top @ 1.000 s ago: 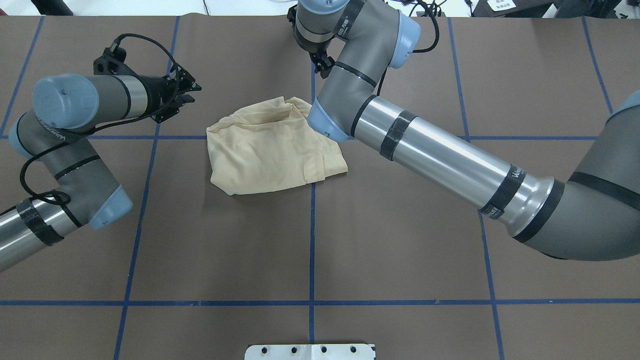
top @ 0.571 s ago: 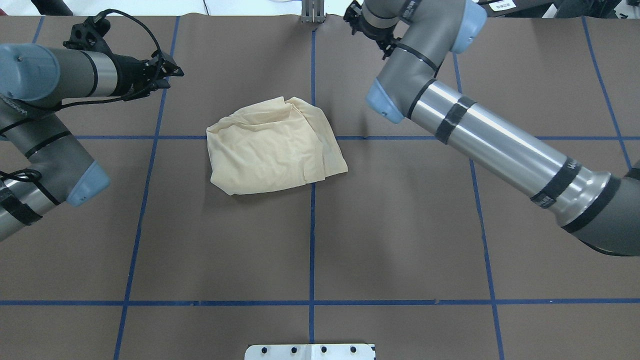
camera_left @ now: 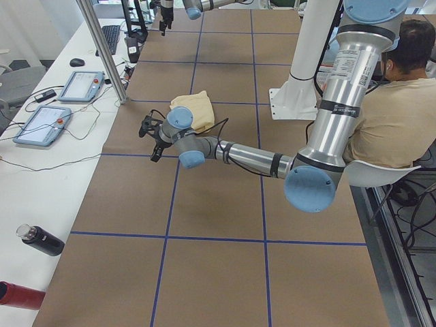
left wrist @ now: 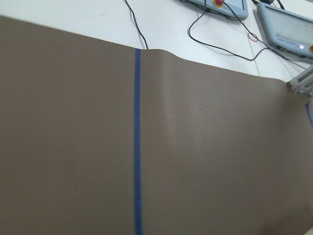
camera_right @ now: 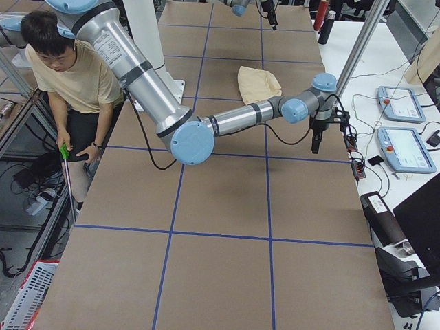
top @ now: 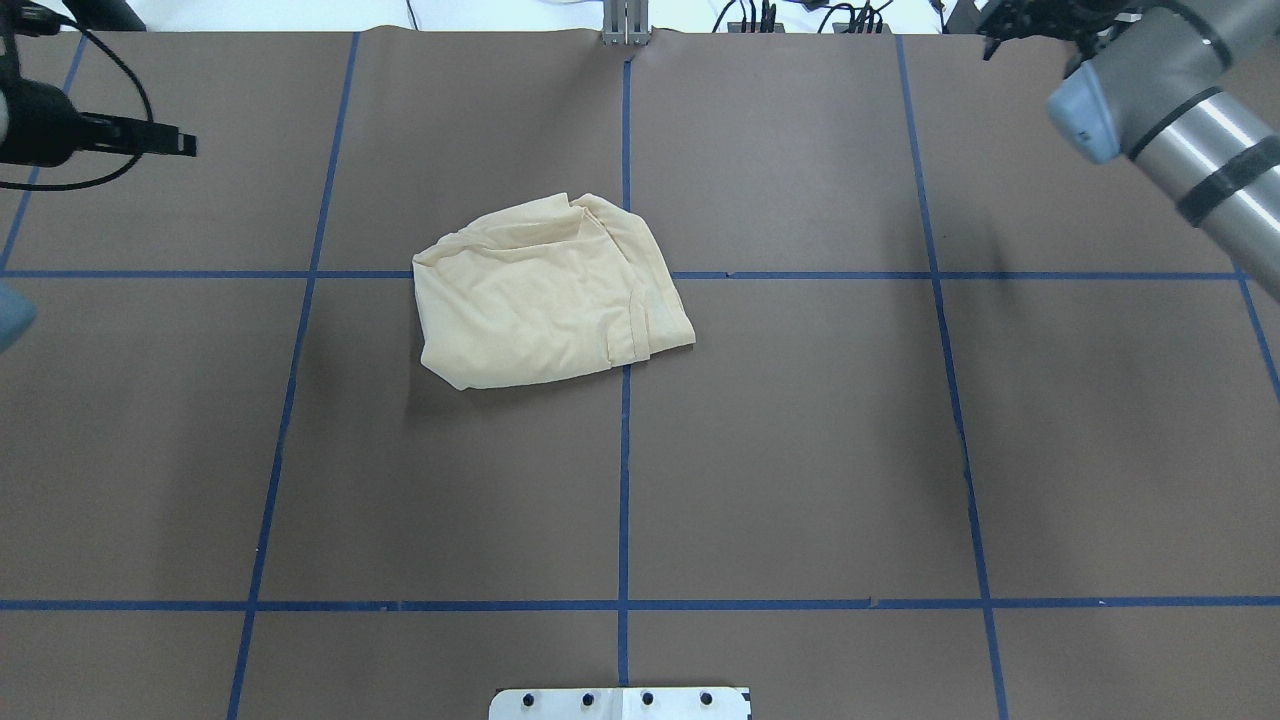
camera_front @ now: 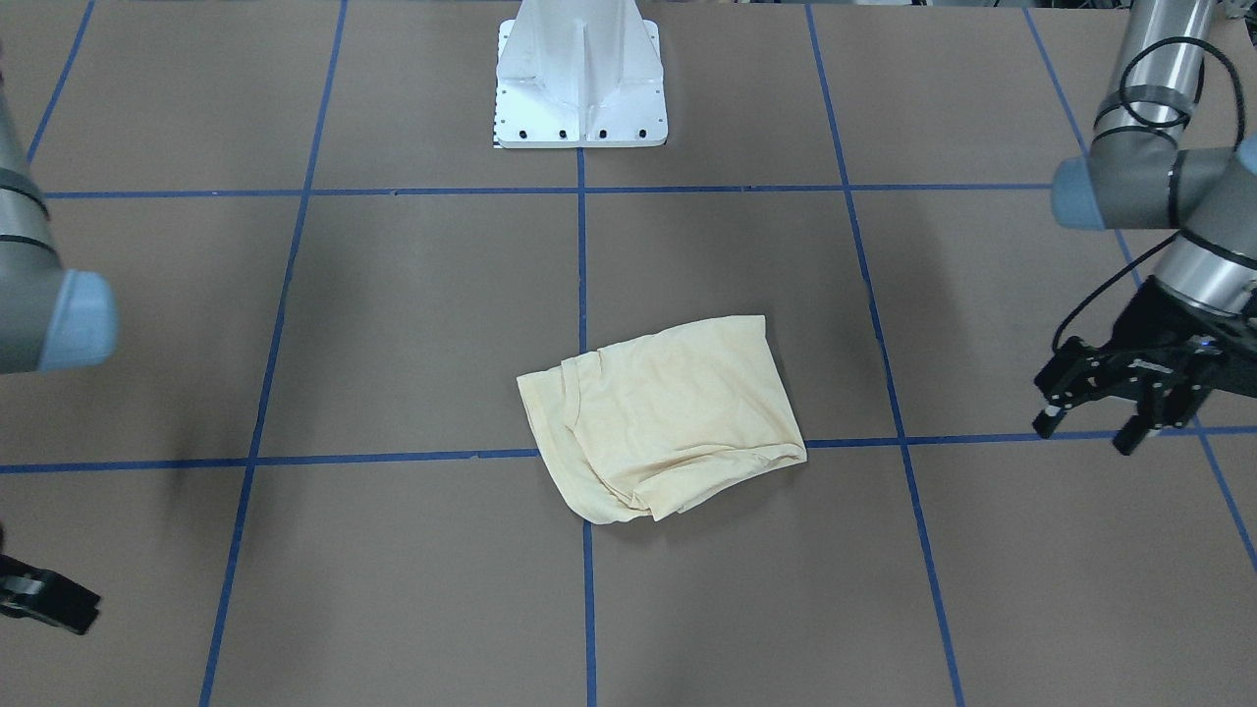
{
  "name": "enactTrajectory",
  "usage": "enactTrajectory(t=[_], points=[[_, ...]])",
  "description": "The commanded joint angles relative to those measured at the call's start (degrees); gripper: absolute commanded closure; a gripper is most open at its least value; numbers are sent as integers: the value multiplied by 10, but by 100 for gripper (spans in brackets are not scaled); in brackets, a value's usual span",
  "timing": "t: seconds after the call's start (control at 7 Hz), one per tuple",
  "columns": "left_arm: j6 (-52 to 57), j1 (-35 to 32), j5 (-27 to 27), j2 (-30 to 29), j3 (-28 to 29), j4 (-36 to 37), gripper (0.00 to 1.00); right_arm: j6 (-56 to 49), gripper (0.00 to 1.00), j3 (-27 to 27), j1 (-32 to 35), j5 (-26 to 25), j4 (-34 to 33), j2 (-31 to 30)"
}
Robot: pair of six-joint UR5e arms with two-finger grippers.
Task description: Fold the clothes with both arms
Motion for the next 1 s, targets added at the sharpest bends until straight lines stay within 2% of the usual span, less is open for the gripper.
enactTrajectory(t=[0.0, 0.14, 0.29, 0.43, 0.57, 0.71, 0.86], points=[[234, -119, -105, 48, 0, 66, 0, -213, 0, 3, 119, 91, -28, -83], [339, -171, -169, 67, 0, 118, 0, -320, 0, 29, 149, 95, -83, -116], [401, -194, -198, 84, -2, 150, 0, -435, 0, 37, 172, 91, -132, -146], [415, -201, -216, 95, -8, 158, 0, -490, 0, 38, 182, 94, -135, -170], [409, -208, -244, 107, -51, 160, 0, -493, 0, 69, 189, 97, -134, -199], [412, -213, -240, 107, -68, 200, 0, -494, 0, 134, 193, 102, -135, -241], [426, -217, -200, 108, -88, 199, 0, -487, 0, 169, 193, 96, -132, -270]])
